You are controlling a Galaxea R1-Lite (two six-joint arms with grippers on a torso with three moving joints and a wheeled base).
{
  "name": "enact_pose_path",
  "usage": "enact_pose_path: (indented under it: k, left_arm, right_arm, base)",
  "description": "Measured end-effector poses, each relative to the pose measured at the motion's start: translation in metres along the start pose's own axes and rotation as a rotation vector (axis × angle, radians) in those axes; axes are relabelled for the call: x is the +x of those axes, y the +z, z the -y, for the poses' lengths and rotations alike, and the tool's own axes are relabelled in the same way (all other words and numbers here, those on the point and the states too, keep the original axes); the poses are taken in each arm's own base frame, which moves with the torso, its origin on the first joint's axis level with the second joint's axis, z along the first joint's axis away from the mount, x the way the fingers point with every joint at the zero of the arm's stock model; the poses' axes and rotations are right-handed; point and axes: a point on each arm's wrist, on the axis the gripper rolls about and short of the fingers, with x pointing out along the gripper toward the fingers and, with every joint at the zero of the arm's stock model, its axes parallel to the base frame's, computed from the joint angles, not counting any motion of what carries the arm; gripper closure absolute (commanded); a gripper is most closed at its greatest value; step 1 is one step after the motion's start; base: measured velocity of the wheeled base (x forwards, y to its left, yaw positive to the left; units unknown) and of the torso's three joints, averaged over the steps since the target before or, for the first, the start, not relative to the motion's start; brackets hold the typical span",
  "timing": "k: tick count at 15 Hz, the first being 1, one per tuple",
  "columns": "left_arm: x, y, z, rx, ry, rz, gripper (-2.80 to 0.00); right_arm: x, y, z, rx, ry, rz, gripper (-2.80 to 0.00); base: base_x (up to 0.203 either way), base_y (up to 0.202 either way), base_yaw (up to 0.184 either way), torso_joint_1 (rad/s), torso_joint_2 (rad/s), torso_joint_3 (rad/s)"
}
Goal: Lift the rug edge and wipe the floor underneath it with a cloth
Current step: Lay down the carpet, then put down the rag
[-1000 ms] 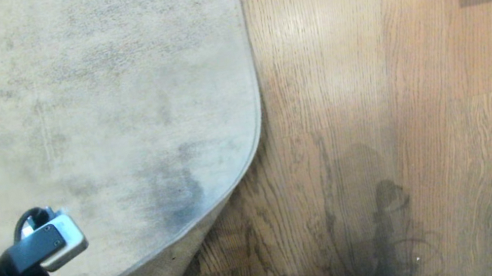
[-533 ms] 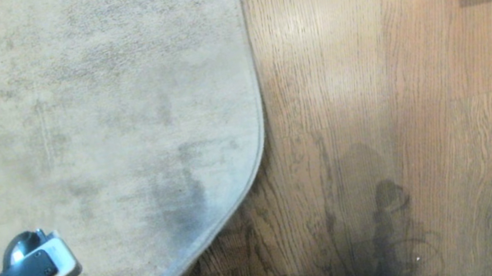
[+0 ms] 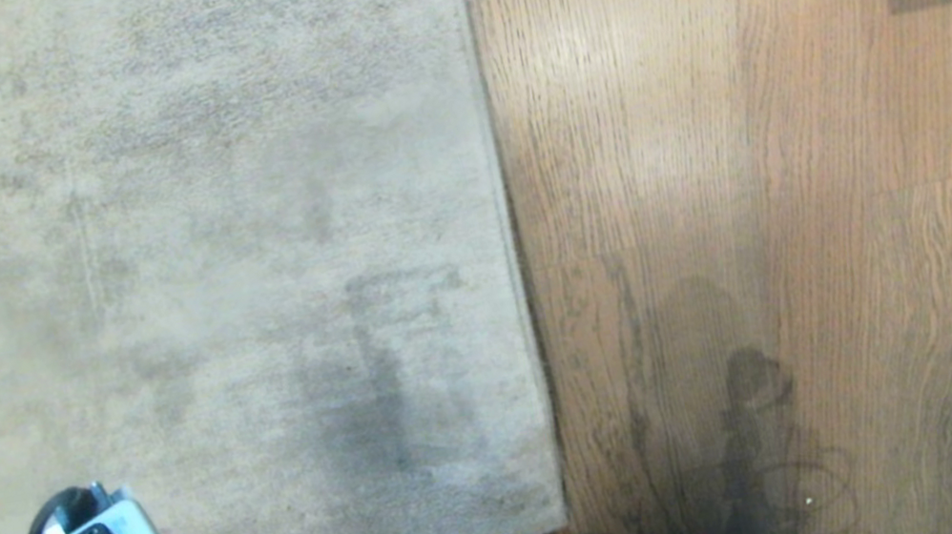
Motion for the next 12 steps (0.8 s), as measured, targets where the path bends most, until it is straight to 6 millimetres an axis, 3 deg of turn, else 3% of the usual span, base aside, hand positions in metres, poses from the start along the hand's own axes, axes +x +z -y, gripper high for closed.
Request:
enact_pose_path:
  k: [7, 12]
  left_arm:
    - [0.007, -0.003, 0.008, -0.048, -0.044, -0.007, -2.80]
    - [0.033, 0.008, 0.009, -0.068, -0.077, 0.028, -2.80]
  right_arm:
    - [0.000, 0.000, 0.000, 0.000, -0.001, 0.000, 0.00]
    - [0.000, 0.000, 0.000, 0.000, 0.000, 0.000, 0.00]
  base:
    - [0.000, 0.000, 0.000, 0.000, 0.00, 0.000]
    - [0.000, 0.000, 0.000, 0.000, 0.00, 0.000]
